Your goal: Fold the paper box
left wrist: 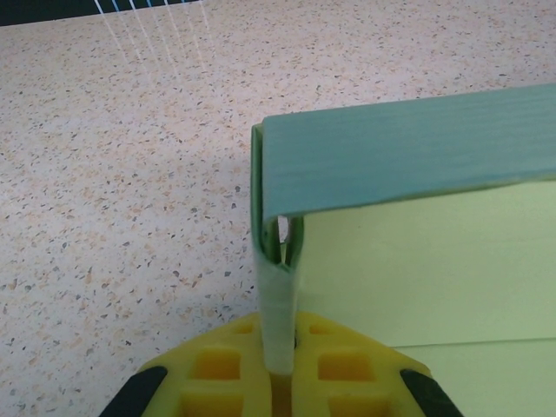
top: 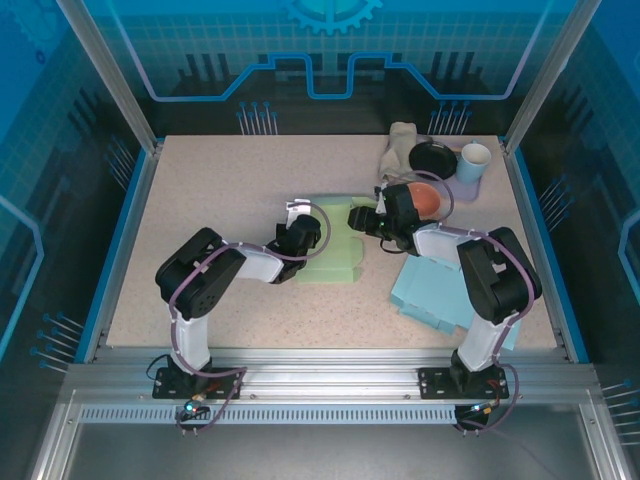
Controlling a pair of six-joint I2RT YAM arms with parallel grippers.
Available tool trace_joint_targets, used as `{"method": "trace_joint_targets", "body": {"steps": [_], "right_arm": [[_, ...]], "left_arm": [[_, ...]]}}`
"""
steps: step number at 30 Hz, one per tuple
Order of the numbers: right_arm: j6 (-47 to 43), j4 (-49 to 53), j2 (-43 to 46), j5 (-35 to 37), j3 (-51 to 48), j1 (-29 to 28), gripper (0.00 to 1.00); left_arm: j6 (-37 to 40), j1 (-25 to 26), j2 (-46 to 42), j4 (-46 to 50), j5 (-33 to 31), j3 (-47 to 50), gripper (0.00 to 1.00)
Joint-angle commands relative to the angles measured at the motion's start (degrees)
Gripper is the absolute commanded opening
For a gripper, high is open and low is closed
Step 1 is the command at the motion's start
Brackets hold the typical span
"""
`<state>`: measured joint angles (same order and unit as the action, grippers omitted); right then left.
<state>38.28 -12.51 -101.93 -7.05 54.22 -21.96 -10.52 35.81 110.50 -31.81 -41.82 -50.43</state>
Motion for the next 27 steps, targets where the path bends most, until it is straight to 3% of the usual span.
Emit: {"method": "trace_joint_targets", "body": {"steps": [1, 14, 21, 27], "right_arm": [[-2.88, -0.66, -1.79, 3.37, 0.18, 0.6, 0.55], [-4.88, -0.58, -5.19, 5.94, 0.78, -0.69, 0.55], [-3.98, -5.21, -5.96, 2.05, 1.09, -3.35, 0.55], [-6.59, -4.82, -4.34, 4.35, 2.17, -7.62, 0.55]], "left_arm": [[0.94, 0.44, 1.89, 2.9, -0.8, -0.98, 0.08], [1.09, 0.53, 2.09, 3.22, -0.88, -1.33, 0.08], [1.11, 0.57, 2.17, 3.2, -0.89, -1.26, 0.08], [1.29, 0.66, 2.27, 2.99, -0.9, -1.29, 0.08]]}}
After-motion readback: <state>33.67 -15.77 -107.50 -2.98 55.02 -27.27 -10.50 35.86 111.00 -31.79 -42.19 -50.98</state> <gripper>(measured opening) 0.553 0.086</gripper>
